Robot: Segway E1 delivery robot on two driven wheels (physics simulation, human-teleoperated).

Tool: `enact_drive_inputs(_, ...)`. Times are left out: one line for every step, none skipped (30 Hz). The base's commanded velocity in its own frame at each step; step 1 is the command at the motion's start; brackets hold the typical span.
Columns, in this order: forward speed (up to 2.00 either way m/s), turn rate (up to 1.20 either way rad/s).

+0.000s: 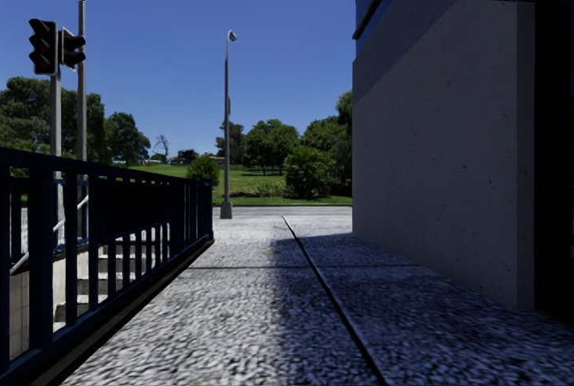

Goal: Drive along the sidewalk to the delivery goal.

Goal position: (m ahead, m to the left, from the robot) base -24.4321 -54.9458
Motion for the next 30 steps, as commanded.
enact_drive_inputs(2.00,0.00)
enact_drive_inputs(2.00,0.00)
enact_drive_inputs(2.00,0.00)
enact_drive_inputs(2.00,0.00)
enact_drive_inputs(2.00,0.00)
enact_drive_inputs(2.00,0.00)
enact_drive_inputs(2.00,0.00)
enact_drive_inputs(2.00,0.00)
enact_drive_inputs(2.00,0.00)
enact_drive_inputs(2.00,0.00)
enact_drive_inputs(2.00,0.00)
enact_drive_inputs(2.00,0.00)
enact_drive_inputs(2.00,0.00)
enact_drive_inputs(2.00,0.00)
enact_drive_inputs(2.00,0.00)
enact_drive_inputs(2.00,0.00)
enact_drive_inputs(2.00,0.00)
enact_drive_inputs(2.00,0.00)
enact_drive_inputs(2.00,0.00)
enact_drive_inputs(2.00,0.00)
enact_drive_inputs(2.00,0.00)
enact_drive_inputs(2.00,0.00)
enact_drive_inputs(2.00,0.00)
enact_drive_inputs(2.00,0.00)
enact_drive_inputs(2.00,0.00)
enact_drive_inputs(2.00,0.00)
enact_drive_inputs(2.00,0.00)
enact_drive_inputs(2.00,0.00)
enact_drive_inputs(2.00,0.00)
enact_drive_inputs(2.00,0.00)
